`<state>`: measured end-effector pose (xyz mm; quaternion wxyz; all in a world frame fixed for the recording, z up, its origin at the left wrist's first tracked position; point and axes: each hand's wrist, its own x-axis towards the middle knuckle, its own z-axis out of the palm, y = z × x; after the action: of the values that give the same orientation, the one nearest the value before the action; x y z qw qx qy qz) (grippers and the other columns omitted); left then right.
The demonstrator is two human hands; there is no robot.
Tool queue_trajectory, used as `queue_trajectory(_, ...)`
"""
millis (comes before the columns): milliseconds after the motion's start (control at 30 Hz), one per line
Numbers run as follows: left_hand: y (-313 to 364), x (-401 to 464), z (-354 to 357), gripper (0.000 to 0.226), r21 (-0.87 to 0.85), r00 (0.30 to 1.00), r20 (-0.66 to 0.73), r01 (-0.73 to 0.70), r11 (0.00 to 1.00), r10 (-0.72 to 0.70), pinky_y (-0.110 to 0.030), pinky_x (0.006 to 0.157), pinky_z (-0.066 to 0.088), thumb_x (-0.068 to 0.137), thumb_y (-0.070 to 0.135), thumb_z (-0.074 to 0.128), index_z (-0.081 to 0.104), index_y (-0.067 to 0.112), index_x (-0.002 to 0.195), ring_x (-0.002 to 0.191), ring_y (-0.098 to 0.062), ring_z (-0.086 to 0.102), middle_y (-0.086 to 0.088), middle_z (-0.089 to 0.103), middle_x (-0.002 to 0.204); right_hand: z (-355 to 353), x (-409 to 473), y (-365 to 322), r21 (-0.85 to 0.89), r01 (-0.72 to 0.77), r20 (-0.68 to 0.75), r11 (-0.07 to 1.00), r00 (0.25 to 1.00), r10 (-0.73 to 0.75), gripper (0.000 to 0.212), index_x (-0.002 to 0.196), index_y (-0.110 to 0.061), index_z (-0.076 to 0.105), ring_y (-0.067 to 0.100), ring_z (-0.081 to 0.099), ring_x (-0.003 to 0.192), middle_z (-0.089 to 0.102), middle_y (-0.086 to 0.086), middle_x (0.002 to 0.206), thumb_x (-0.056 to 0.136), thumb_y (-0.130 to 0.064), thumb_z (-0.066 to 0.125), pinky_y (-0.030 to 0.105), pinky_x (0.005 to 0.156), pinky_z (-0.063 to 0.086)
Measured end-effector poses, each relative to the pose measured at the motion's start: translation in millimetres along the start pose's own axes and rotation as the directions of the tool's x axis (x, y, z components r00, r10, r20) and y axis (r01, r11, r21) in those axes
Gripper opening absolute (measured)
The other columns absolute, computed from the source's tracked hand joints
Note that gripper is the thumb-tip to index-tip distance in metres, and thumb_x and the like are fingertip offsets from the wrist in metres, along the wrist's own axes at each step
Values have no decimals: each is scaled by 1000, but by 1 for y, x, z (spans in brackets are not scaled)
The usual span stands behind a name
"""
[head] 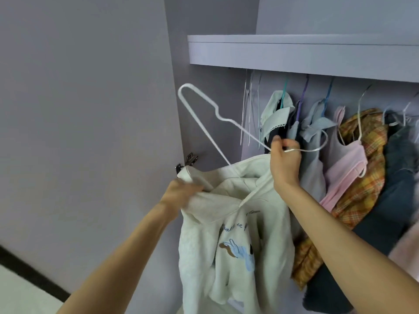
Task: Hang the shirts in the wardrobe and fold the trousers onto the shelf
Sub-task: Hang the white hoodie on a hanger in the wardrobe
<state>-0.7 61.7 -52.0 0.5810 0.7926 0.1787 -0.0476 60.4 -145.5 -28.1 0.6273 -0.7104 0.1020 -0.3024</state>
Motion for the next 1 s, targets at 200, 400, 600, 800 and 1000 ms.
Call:
queue_trajectory(200,-2,-6,2,31,838,997,-17,-27,546,75,-31,78,44,90,20,35,48,21,117,94,-28,63,-6,63,105,-15,5,20,289,-258,-92,922,951,295,22,66,-13,48,12,42,52,45,3,58,87,-9,48,10,44,35)
queue_trajectory(400,-1,-4,-3,29,-520,942,282,307,797,-180,-52,78,52,97,13,43,52,-2,121,103,-37,61,-23,61,116,-27,4,31,99,-46,66,994,997,39,11,88,-8,50,9,42,57,44,-1,65,86,2,46,15,55,36)
queue_trajectory(600,-1,1,6,25,-712,956,274,272,648,-100,-31,59,57,97,18,44,60,4,108,78,-22,68,-12,70,88,-36,-1,56,-132,-39,186,990,980,63,16,92,-14,51,21,49,67,51,4,70,84,-1,47,27,63,40)
queue_trajectory(800,12,-4,3,35,-684,932,360,234,690,40,-27,59,57,101,29,34,59,8,111,81,-17,71,-8,73,91,-30,-11,63,260,-433,180,863,900,398,20,71,-15,56,11,44,57,46,-1,58,87,-5,49,19,60,39)
queue_trajectory(1000,37,-11,-21,39,-622,934,322,87,778,153,-33,73,57,101,35,32,59,12,118,98,-20,67,-8,68,112,-12,-33,56,177,-277,308,945,927,214,29,72,-17,55,0,44,43,45,-1,54,89,3,41,12,49,37)
